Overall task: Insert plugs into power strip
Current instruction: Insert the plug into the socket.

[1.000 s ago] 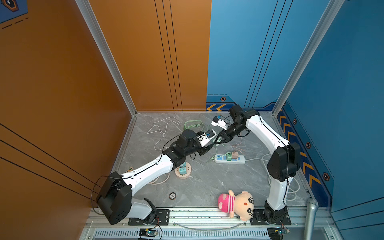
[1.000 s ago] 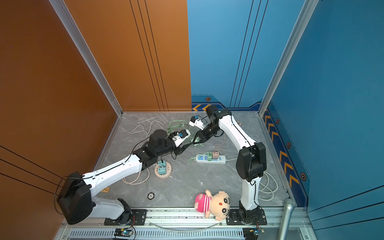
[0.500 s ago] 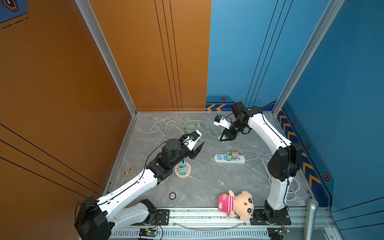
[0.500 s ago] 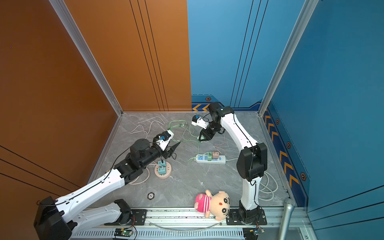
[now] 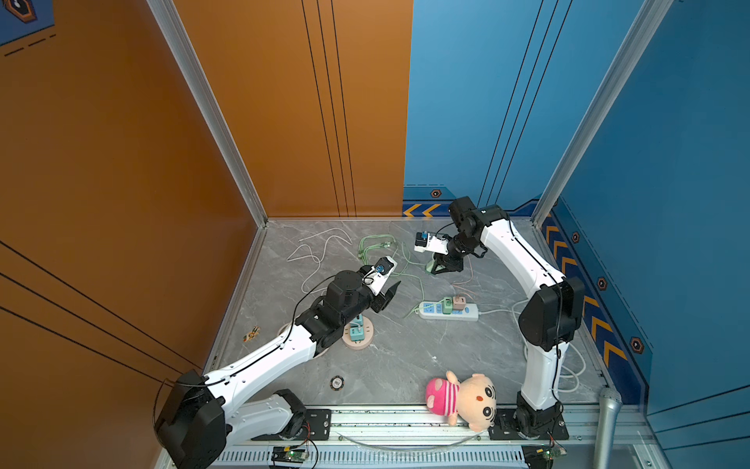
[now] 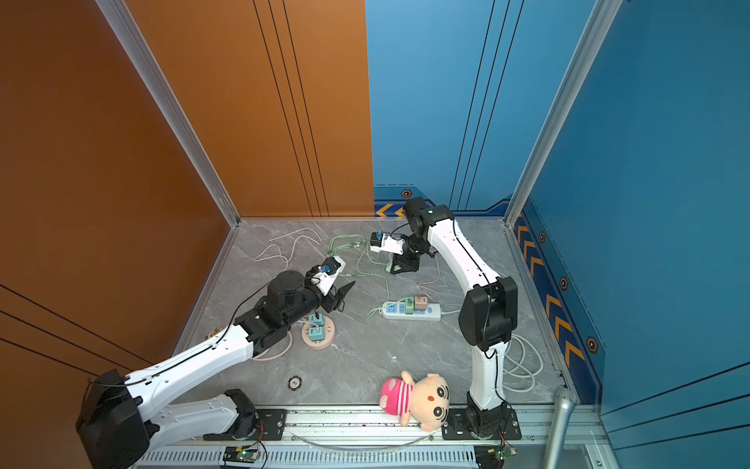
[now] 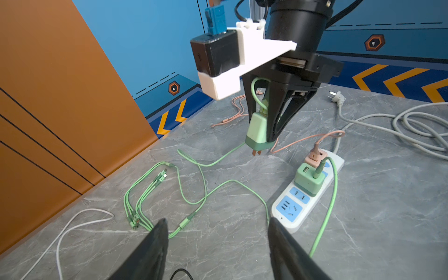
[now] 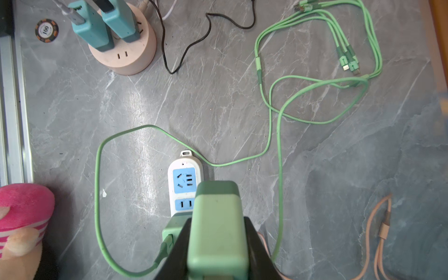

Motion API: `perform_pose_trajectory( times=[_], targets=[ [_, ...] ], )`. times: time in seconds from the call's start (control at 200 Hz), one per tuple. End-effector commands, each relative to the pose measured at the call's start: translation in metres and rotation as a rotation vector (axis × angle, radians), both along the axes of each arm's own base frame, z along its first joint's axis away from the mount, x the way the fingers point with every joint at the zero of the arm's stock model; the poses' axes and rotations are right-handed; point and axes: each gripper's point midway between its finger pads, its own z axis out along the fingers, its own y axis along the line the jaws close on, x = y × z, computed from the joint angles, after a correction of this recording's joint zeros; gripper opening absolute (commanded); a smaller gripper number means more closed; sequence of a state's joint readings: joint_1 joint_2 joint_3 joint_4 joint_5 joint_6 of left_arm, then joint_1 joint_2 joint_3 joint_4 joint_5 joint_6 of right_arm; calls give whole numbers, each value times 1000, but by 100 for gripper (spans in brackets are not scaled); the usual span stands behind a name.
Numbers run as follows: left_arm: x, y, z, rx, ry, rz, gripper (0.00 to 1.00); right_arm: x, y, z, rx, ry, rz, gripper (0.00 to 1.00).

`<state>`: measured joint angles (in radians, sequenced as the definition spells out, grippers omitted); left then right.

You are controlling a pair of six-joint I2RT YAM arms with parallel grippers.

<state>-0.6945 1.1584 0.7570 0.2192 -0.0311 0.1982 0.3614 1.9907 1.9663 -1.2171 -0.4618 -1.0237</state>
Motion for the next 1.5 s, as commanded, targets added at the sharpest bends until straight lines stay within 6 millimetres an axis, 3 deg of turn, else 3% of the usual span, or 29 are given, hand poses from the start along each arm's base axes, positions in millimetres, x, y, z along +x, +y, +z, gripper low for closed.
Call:
perform_pose_trajectory(
  times=[0.0,0.315,0.435,0.806,0.876,1.021,1.497],
  targets=[
    [5,6,-5,-8,19,46,65,-9,-4,-8,-55,1,71,0],
    [18,8,-27,-28,105,104,65,-27,3,-32,-132,13,187,0],
    [20,11,-32,-26,115,127,64,-33,1,-44,-190,24,203,0],
    [24,14,-39,-23,134,153,64,-41,3,-57,-227,19,222,0],
    [24,15,-40,-22,137,155,64,-49,0,-71,-236,50,226,0],
    [23,17,-39,-26,133,161,64,-51,1,-84,-255,42,237,0],
    [19,26,-43,-37,140,195,64,-46,3,-100,-311,22,269,0]
  ],
)
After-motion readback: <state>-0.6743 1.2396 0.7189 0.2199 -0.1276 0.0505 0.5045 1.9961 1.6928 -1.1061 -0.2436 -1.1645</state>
